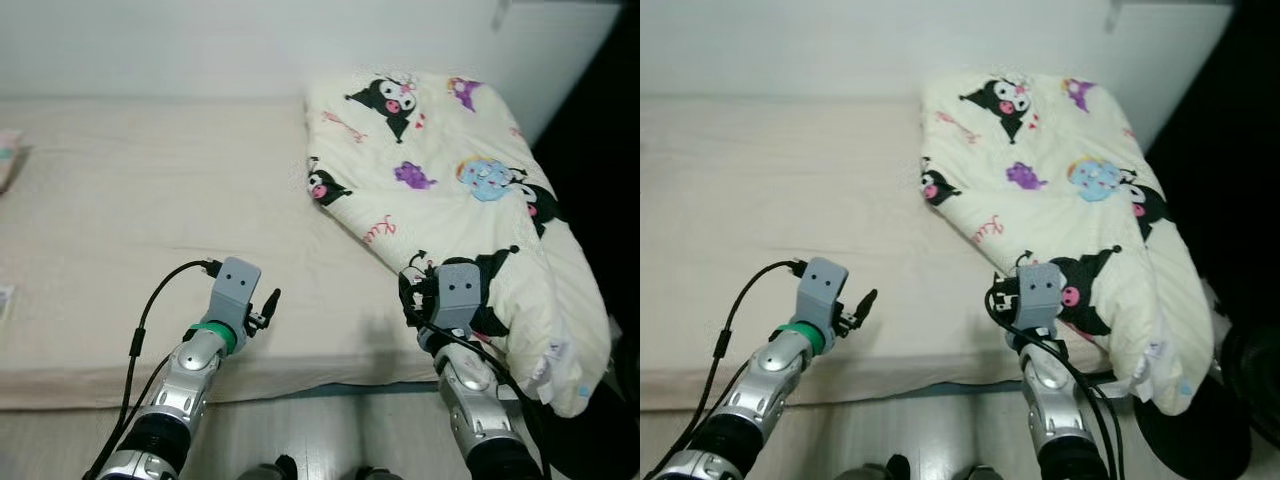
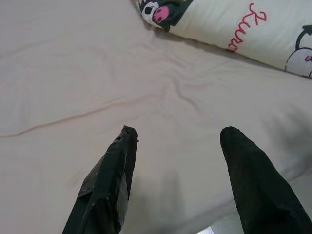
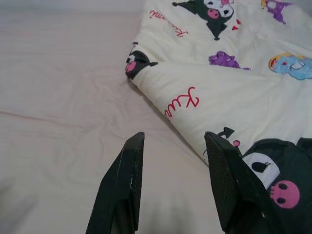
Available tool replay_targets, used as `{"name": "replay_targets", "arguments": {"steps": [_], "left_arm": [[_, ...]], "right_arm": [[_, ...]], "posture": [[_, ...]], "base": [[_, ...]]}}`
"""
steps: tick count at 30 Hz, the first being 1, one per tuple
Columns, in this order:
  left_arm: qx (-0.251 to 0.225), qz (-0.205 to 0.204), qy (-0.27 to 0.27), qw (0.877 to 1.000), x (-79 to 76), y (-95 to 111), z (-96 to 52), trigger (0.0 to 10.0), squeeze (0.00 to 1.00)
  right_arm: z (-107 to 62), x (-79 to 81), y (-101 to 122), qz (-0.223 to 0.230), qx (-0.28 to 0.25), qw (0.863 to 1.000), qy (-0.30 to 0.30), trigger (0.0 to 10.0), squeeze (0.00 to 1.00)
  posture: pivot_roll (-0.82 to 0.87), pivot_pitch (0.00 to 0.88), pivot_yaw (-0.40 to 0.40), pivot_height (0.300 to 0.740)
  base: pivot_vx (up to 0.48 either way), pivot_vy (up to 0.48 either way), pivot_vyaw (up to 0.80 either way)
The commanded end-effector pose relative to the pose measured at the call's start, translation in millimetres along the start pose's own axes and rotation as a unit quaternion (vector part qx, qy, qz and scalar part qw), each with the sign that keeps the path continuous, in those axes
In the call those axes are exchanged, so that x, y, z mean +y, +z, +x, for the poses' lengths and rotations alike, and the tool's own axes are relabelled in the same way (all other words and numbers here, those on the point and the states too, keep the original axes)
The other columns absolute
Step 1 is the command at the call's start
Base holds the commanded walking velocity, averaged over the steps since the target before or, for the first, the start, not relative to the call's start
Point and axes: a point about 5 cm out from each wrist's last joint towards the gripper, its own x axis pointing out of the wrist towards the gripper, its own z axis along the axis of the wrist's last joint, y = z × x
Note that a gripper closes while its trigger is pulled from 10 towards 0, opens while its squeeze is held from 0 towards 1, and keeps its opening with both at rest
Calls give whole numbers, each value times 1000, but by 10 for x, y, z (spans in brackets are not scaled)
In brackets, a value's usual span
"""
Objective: Clean up the room
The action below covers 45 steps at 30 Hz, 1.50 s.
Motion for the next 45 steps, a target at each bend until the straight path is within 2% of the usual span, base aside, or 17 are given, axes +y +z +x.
{"name": "replay_targets", "arguments": {"steps": [1, 9, 13, 17, 20, 23, 28, 45], "left_arm": [[16, -2, -7, 1000, -40, -79, -20, 10000, 0], [15, -4, -10, 1000, -45, -81, -20, 10000, 0], [25, -11, -11, 1000, -42, -144, -43, 10000, 0], [27, -25, -8, 999, -37, -168, -53, 10000, 0], [12, -43, 5, 999, -20, -156, -62, 10000, 0], [-21, -52, 27, 998, -16, -41, -40, 10000, 0], [-32, -46, 21, 998, -76, 0, -31, 10000, 0], [-34, -41, 20, 998, -68, 25, -18, 10000, 0]], "right_arm": [[-48, -31, -68, 5, 12, 1000, -8, 10000, 0], [-42, -57, -53, -3, 9, 1000, -23, 10000, 0], [6, -102, 81, -9, -22, 999, -45, 10000, 0], [23, -116, 118, -7, -30, 998, -49, 10000, 0], [38, -135, 144, -7, -33, 998, -49, 10000, 0], [38, -143, 129, -9, -26, 999, -39, 10000, 0], [35, -160, 124, -12, -22, 999, -38, 10000, 0], [28, -235, 117, -15, -18, 999, -47, 10000, 0]], "posture": [[-32, 70, 68, 740], [-32, 71, 69, 740], [-33, 71, 70, 725], [-37, 71, 68, 720], [-35, 78, 55, 710], [-34, 85, 36, 695], [-37, 88, 30, 670], [-38, 84, 39, 610]], "base": [[0, 0, 0], [0, 0, 0], [0, 0, 0], [0, 0, 0], [0, 0, 0], [0, 0, 0], [0, 0, 0], [0, 0, 0]]}}
